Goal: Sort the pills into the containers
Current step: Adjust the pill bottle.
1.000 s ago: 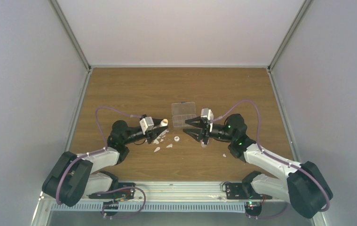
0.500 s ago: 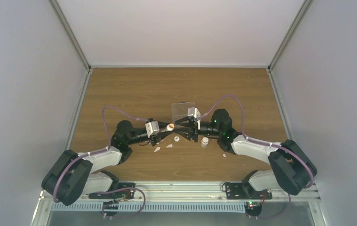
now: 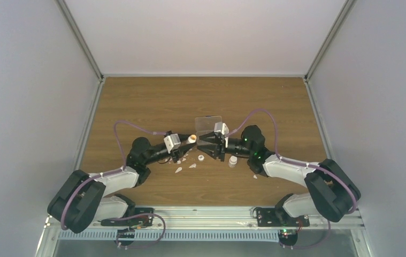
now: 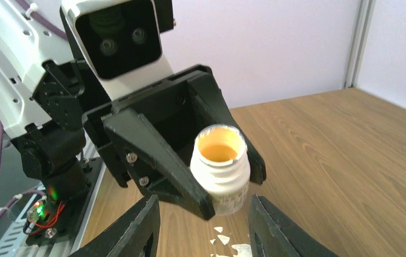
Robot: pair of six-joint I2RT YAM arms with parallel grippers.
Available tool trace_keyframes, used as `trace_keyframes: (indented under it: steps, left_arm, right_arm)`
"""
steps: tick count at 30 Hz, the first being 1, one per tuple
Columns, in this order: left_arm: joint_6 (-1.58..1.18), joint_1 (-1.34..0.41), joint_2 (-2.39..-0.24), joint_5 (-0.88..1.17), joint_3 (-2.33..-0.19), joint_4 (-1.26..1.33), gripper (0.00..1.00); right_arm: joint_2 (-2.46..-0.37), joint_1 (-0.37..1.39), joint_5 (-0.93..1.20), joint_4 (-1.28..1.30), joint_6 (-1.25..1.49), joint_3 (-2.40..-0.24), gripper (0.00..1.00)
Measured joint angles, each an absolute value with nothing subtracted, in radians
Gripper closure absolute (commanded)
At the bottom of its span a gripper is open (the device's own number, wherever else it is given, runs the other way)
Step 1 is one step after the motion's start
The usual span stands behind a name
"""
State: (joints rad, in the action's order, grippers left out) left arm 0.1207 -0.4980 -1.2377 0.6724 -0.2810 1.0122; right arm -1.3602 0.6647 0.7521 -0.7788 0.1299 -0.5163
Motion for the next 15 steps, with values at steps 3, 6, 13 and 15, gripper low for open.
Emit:
trace_keyframes:
  steps: [3,6,13,15]
  left_arm:
    - [0.124,-0.507,-1.246,0.663,-0.282,1.014,0.27]
    - [0.128,-0.517,-1.253,0.651,-0.283,1.013,0.27]
    - [0.150,-0.534,-1.254,0.628,-0.294,1.013,0.27]
    - [0.151,-0.535,-1.254,0.626,-0.294,1.012,0.27]
  right_arm:
    - [-1.365,0.665,0.750,-0.787,0.144,-0.531,0.00]
    - [-1.389,0.665,0.752,-0.797,0.155,-0.556,0.01]
    - [-1.422,0.680,0.761,-0.804,0.163,-0.599,0.08]
    - [-1.430,0.683,0.761,-0.802,0.164,-0.608,0.09]
